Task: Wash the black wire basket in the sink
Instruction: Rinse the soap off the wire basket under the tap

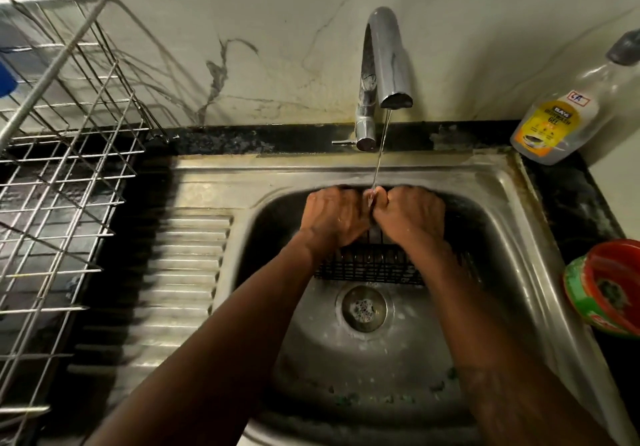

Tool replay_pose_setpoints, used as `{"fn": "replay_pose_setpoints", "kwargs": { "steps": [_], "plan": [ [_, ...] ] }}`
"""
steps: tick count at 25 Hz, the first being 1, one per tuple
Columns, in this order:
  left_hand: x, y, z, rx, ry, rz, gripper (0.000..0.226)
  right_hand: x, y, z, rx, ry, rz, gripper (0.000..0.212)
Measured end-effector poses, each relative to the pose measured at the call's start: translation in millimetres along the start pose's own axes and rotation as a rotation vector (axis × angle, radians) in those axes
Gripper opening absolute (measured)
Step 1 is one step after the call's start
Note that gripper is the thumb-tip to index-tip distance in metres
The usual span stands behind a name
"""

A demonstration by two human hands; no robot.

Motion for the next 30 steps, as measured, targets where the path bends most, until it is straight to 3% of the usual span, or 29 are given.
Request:
{"fn": "replay_pose_setpoints", "kwargs": {
  "steps": [4,7,10,12,15,17,19,22,26,28,30],
  "plan": [
    [-9,17,-2,-0.196,-0.090,-0.040,0.050,9,29,-24,0.030,0.002,0.027,0.049],
    [-9,28,-5,-0.175,-0.090,0.024,0.040,21,50,-52,-0.180,-0.066,0.119,0.030],
    [-3,37,-7,-0.189,-0.055,0.005,0.036,21,18,-55,-0.401,-0.059,-0.025,0.043],
    [-3,42,-6,-0.234,-0.049,-0.032,0.037,11,-9,-36,-0.235,0.028,-0.078,0.057],
    [-2,38,-2,-0.217,-0.021,-0.018,0.038,16,24,-27,-0.057,0.106,-0.071,0.043],
    [-6,40,-3,-0.243,-0.050,-0.078,0.042,18,61,-40,-0.073,0.028,0.017,0.037],
    [-10,44,-2,-0.275,-0.092,-0.120,0.042,19,60,-51,-0.208,-0.051,0.078,0.035],
    [-8,42,-4,-0.280,-0.101,-0.129,0.042,22,18,-54,-0.438,0.011,-0.034,0.053],
    [-12,40,-6,-0.301,-0.112,-0.130,0.040,14,15,-27,-0.210,0.058,-0.057,0.056],
    [-12,39,-10,-0.323,-0.123,-0.121,0.044,12,17,0,-0.089,0.161,-0.048,0.063],
    [-10,41,-12,-0.329,-0.152,-0.147,0.044,8,-1,13,-0.076,0.205,-0.063,0.066]
  ]
}}
Point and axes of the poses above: each hand's wrist, its own z-axis towards the middle knuckle, its own x-axis out of the palm, y = z × x, the point moved 7 cm from there along z, towards the middle knuckle, and after that the axes turned 6 degrees about y, right-handed, at the moved point
